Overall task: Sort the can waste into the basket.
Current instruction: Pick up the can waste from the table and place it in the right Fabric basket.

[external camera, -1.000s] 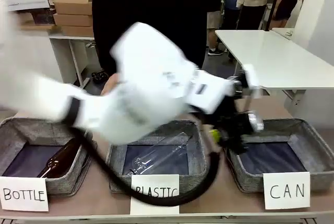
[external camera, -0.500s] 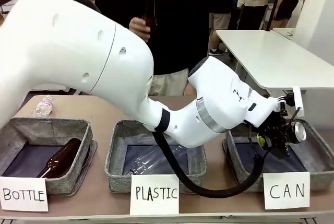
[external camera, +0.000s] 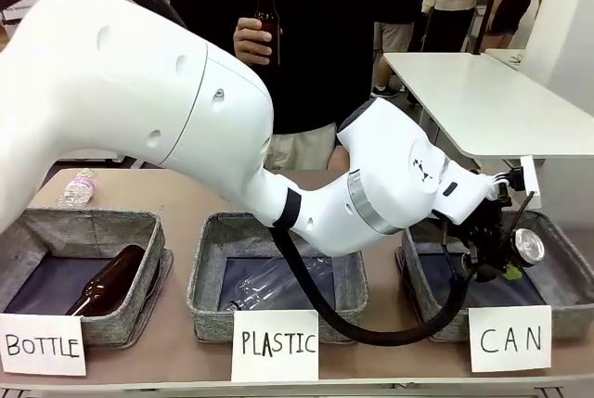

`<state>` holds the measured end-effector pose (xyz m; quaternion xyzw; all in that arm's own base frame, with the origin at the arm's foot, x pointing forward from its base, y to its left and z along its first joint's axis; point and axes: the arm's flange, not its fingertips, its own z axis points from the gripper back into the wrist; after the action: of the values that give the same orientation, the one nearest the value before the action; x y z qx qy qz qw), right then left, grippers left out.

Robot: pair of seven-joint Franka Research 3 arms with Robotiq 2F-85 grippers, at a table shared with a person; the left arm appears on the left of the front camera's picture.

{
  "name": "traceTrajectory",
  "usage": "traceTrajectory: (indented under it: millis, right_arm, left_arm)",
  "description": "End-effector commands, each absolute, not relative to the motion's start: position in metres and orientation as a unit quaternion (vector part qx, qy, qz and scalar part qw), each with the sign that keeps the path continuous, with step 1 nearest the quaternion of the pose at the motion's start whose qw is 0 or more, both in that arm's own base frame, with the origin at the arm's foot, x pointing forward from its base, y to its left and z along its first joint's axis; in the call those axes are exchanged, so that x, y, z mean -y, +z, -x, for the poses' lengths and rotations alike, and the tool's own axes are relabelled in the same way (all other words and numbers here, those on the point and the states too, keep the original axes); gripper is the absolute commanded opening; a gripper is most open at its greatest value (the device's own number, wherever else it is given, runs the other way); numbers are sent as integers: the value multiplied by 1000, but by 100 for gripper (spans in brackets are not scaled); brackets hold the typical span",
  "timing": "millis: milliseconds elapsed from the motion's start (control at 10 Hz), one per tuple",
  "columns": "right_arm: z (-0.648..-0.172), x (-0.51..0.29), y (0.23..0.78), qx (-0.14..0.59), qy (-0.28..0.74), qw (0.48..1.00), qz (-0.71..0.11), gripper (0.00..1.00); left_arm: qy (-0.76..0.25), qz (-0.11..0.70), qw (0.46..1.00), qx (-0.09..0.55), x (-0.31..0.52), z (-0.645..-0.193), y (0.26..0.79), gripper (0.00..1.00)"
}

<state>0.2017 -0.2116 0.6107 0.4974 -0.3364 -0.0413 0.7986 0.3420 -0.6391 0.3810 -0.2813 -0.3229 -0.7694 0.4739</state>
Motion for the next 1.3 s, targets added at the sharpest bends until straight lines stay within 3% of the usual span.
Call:
traceTrajectory:
  millis: [0, 200, 600, 700, 900, 1000, 1200]
  right_arm:
    - [-202, 211, 612, 337, -41, 795, -503, 100]
    - [-202, 211, 612, 337, -41, 795, -503, 100]
    - [-202, 211, 612, 337, -41, 795, -503, 100]
    - [-202, 211, 612, 337, -41, 795, -503, 100]
    - [-202, 211, 612, 337, -41, 795, -503, 100]
    - [-202, 211, 612, 337, -41, 795, -503, 100]
    - [-202, 212, 610, 336, -41, 798, -498, 100]
  left_arm:
    - [-772, 266, 483, 316, 639, -344, 392, 84]
    - [-768, 263, 488, 320, 634, -348, 396, 100]
    - [-751, 264, 513, 321, 618, -360, 407, 100]
    - [-740, 288, 549, 260, 599, -364, 424, 100]
    - [-704, 241, 640, 189, 497, -374, 501, 100]
    - [-660, 245, 689, 175, 437, -376, 537, 100]
    - [-532, 265, 777, 205, 333, -372, 585, 100]
